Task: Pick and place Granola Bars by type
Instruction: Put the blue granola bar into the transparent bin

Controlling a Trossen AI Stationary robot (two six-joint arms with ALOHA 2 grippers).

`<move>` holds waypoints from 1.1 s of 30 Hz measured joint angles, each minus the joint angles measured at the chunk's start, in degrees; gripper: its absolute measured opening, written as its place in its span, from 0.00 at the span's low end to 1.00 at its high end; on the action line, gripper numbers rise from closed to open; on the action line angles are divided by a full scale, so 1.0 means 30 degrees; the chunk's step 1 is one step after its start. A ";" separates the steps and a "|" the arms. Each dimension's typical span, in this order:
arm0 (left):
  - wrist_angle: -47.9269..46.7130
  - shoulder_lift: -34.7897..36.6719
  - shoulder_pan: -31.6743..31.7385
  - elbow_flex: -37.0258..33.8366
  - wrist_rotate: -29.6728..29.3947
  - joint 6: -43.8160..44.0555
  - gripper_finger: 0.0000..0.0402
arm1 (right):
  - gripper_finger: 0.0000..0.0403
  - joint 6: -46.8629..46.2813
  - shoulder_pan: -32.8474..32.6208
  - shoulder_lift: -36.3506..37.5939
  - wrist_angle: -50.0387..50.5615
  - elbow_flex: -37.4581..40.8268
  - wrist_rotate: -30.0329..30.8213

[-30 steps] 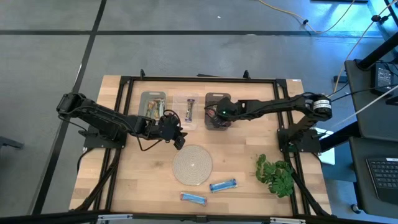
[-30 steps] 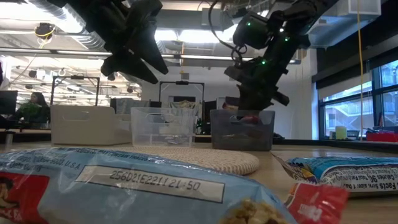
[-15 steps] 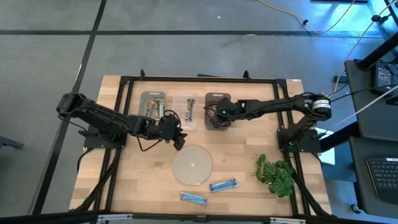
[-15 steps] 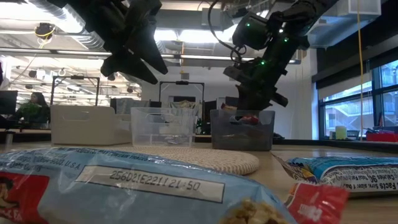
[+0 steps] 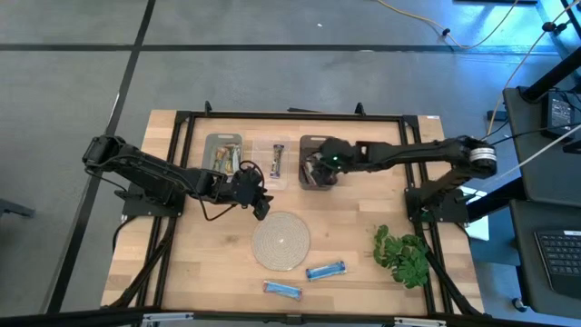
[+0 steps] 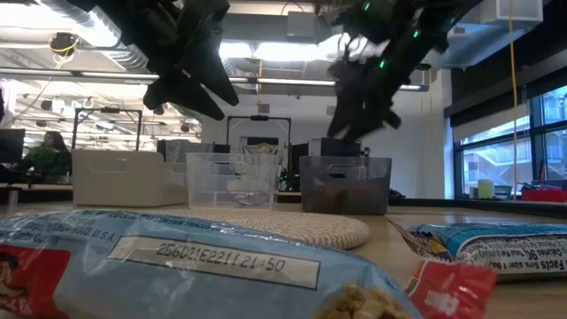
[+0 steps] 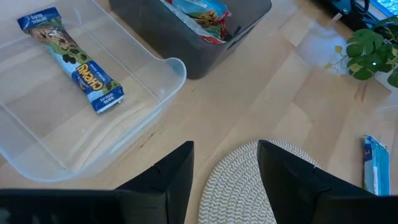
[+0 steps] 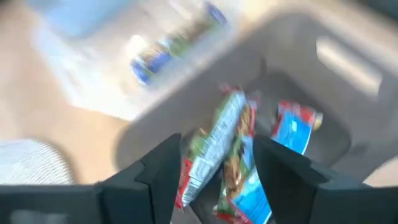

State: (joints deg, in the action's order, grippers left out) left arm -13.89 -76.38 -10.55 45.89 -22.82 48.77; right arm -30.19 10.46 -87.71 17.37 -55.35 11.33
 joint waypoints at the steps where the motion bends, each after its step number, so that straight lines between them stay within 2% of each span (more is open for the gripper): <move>1: -0.0007 0.0000 0.0000 0.0000 0.0004 0.0000 0.42 | 0.50 0.0915 -0.0165 0.0483 -0.0057 -0.0006 -0.0096; 4: -0.0007 0.0000 0.0000 0.0000 0.0028 -0.0181 0.42 | 0.51 0.3514 -0.0963 0.1890 -0.0078 -0.0015 -0.1299; 7: -0.0002 0.0000 0.0000 0.0000 0.0180 -0.0471 0.42 | 0.51 0.4766 -0.2228 0.2969 -0.0015 -0.0029 -0.3158; 10: -0.0015 0.0000 0.0000 0.0000 0.0354 -0.0638 0.42 | 0.51 0.6229 -0.4085 0.3411 0.0231 -0.0029 -0.4682; 13: -0.0014 0.0000 0.0000 0.0000 0.0661 -0.1092 0.42 | 0.51 0.7083 -0.6372 0.3322 0.0250 -0.0029 -0.5216; 17: -0.0014 0.0000 0.0007 0.0000 0.0653 -0.1200 0.42 | 0.51 0.7634 -0.9124 0.2605 0.0302 -0.0029 -0.5184; 22: 0.0000 0.0000 0.0000 0.0000 0.0653 -0.1773 0.42 | 0.51 0.6768 -1.1643 0.1239 0.0296 -0.0029 -0.3897; 33: -0.0007 0.0000 0.0007 0.0000 0.0645 -0.2207 0.42 | 0.51 0.3877 -1.4217 -0.2415 0.0145 -0.0015 -0.3636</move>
State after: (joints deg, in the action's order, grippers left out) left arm -13.91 -76.38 -10.52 45.89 -20.88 42.15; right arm -18.56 -32.19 -94.96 17.80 -55.40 0.43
